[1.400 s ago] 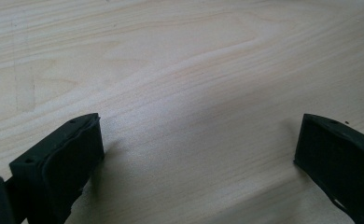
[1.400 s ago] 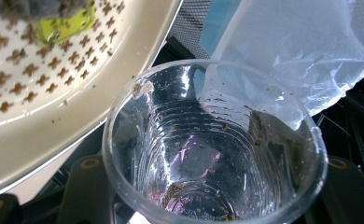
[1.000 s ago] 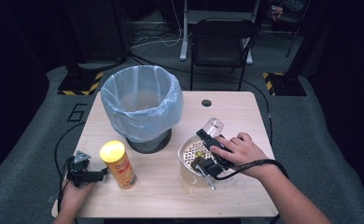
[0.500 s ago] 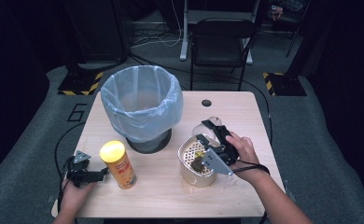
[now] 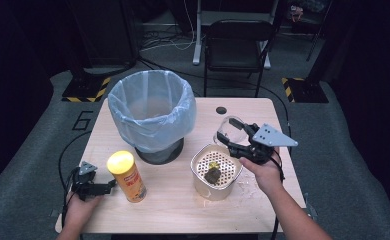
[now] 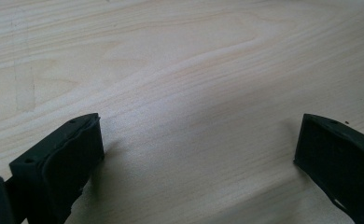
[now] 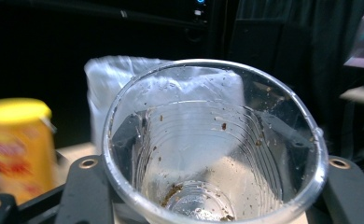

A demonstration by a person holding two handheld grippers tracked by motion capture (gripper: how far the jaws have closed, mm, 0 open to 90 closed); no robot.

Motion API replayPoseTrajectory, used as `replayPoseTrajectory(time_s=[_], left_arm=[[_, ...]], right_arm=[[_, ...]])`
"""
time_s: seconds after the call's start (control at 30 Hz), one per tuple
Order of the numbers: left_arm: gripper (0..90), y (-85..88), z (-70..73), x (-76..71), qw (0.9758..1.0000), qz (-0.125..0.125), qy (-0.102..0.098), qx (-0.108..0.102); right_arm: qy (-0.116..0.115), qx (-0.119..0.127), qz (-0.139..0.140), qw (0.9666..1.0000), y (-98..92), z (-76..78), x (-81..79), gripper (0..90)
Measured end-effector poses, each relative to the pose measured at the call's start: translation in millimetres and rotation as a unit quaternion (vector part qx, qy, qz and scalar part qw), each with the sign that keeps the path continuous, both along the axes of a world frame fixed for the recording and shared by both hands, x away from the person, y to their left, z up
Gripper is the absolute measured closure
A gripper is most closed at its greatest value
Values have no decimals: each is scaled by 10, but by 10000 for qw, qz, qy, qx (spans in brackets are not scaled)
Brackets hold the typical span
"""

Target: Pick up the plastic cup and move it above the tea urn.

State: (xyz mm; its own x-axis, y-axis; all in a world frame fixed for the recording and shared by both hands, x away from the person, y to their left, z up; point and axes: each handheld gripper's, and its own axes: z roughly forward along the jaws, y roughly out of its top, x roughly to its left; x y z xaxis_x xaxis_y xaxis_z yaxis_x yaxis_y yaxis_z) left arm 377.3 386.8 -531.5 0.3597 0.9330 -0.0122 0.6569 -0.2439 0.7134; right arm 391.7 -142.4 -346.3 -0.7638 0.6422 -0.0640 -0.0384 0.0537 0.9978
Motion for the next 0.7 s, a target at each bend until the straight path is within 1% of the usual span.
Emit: replayPoseTrajectory(time_s=[0.03,0.07,0.1,0.13,0.17,0.2,0.23,0.33,0.37,0.4,0.47,0.5,0.57,0.63,0.67,0.7], left_arm=[[9,0,0,0,10000,0,0,0],[9,-1,0,0,10000,4,-3,-3],[9,-2,-1,0,10000,6,0,-9],[9,-1,0,0,10000,2,-2,-3],[9,0,0,0,10000,1,-2,-1],[9,-1,0,0,10000,3,-1,-1],[9,-1,0,0,10000,3,-1,-2],[9,0,0,0,10000,1,0,0],[9,-1,0,0,10000,3,-3,-2],[9,0,1,0,10000,-2,5,1],[9,0,0,0,10000,2,-1,-1],[9,0,0,0,10000,2,-1,-1],[8,-1,0,0,10000,3,-2,-1],[9,0,0,0,10000,-1,3,-4],[9,0,0,0,10000,-1,3,-4],[9,-1,-1,0,10000,5,-2,-8]], right_arm=[[0,0,0,10000,0,0,0,389],[69,144,40,9999,-14,13,18,390],[172,221,56,9996,-24,26,24,390],[227,281,63,9993,-25,37,30,391],[281,236,48,9993,-22,47,38,391],[268,224,79,9994,-21,48,48,391],[344,229,83,9991,-13,55,44,391],[218,79,81,9997,0,104,45,391],[218,79,81,9997,0,104,45,391],[254,3,83,9996,21,171,44,390],[286,-27,70,9996,52,237,42,389],[237,-89,68,9997,71,289,51,389],[212,-137,77,9997,114,382,59,387],[199,-185,143,9995,168,483,75,385],[199,-185,143,9995,168,483,75,385],[189,-193,169,9995,200,533,82,384]])
